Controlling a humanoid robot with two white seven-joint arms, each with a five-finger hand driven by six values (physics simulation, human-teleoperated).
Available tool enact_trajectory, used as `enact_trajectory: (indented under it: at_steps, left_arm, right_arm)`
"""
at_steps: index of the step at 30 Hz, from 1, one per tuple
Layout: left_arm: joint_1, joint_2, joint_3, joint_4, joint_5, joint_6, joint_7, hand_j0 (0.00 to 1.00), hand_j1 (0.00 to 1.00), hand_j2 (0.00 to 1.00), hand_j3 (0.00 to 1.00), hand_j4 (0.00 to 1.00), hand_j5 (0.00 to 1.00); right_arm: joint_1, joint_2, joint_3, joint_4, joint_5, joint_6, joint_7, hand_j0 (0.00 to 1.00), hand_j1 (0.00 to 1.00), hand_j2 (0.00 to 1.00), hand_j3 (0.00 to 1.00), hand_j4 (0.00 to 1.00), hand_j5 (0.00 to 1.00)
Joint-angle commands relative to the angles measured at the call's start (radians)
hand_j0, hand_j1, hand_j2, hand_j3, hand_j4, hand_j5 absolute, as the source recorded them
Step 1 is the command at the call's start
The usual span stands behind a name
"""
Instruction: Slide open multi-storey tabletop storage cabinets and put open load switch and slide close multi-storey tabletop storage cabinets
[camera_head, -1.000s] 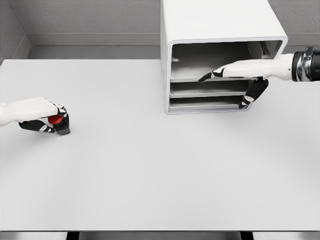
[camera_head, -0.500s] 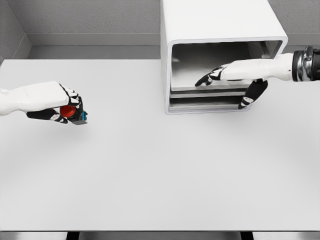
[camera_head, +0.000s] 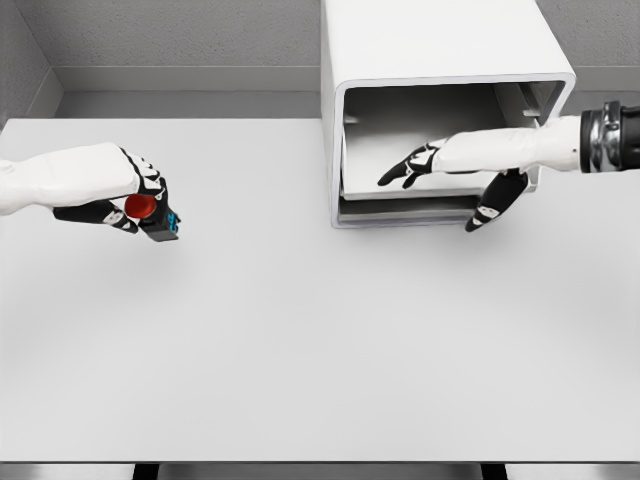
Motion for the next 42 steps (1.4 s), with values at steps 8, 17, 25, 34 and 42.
enact_trajectory:
  at_steps: [8,17,25,34,42]
  left_arm:
    - [-0.054,-0.025,-0.003,-0.04,0.024,0.003,0.004,0.38,0.38,0.38,0.38,0.38,0.38]
    - [-0.083,-0.104,-0.005,-0.051,0.022,0.003,0.004,0.39,0.39,0.39,0.39,0.39,0.39]
    - [-0.083,-0.101,-0.005,-0.051,0.022,0.003,0.004,0.39,0.39,0.39,0.39,0.39,0.39]
    - [-0.097,-0.126,-0.005,-0.051,0.022,0.003,0.004,0.39,0.39,0.39,0.39,0.39,0.39]
    - [-0.115,-0.186,-0.005,-0.049,0.015,0.003,0.0,0.39,0.39,0.39,0.39,0.39,0.39]
  right_arm:
    - [0.002,-0.054,0.015,-0.079,0.036,-0.054,0.002,1.0,1.0,1.0,1.0,1.0,1.0]
    - [0.006,-0.108,0.024,-0.139,0.036,-0.114,0.002,1.0,1.0,1.0,1.0,1.0,1.0]
    - [0.006,-0.126,0.024,-0.163,0.036,-0.122,0.002,1.0,1.0,1.0,1.0,1.0,1.0]
    - [0.006,-0.166,0.021,-0.188,0.044,-0.122,0.002,1.0,1.0,1.0,1.0,1.0,1.0]
    - [0.002,-0.152,0.003,-0.131,0.009,-0.04,0.002,1.0,1.0,1.0,1.0,1.0,1.0]
